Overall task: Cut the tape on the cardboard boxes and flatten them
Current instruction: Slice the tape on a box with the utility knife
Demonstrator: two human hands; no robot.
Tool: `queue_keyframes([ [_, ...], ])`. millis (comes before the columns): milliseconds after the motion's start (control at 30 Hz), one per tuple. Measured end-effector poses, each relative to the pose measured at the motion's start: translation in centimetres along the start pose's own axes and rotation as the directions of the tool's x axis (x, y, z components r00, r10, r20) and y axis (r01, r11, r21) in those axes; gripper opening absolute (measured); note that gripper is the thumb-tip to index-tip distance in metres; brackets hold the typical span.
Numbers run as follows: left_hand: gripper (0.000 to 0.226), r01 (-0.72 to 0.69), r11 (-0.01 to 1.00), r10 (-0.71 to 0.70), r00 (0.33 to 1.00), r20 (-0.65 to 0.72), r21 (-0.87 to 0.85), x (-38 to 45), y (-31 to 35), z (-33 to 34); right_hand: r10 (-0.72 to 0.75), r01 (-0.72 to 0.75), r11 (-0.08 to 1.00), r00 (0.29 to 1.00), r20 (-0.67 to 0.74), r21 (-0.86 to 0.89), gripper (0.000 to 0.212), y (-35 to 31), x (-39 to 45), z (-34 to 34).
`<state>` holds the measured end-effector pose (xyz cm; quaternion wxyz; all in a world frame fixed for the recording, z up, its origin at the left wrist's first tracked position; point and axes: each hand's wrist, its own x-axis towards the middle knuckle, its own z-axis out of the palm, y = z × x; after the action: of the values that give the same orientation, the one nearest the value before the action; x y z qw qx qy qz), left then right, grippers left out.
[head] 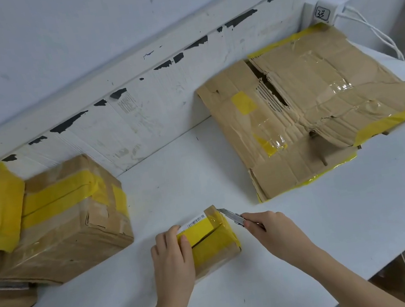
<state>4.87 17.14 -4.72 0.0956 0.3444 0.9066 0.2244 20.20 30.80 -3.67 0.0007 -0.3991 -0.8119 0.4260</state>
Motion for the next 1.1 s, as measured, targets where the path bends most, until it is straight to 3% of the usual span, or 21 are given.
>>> queue_keyframes([
  [600,0.024,0.024,0.999,-0.025,1.0,0.014,0.031,0.5,-0.1,0.5,-0.065,0.068,0.998,0.984,0.166,-0.009,0.034,0.9,-3.6,-0.5],
  [867,0.024,0.012,1.0,-0.013,1.0,0.026,0.021,0.4,0.1,0.3,-0.082,0.095,0.993,0.981,0.173,-0.07,0.034,1.6,-5.2,-0.4],
  [1100,0.026,0.027,0.999,-0.028,0.999,0.041,0.025,0.5,0.4,0.0,-0.059,0.056,0.998,0.986,0.154,0.021,0.027,2.6,-6.2,-0.9],
])
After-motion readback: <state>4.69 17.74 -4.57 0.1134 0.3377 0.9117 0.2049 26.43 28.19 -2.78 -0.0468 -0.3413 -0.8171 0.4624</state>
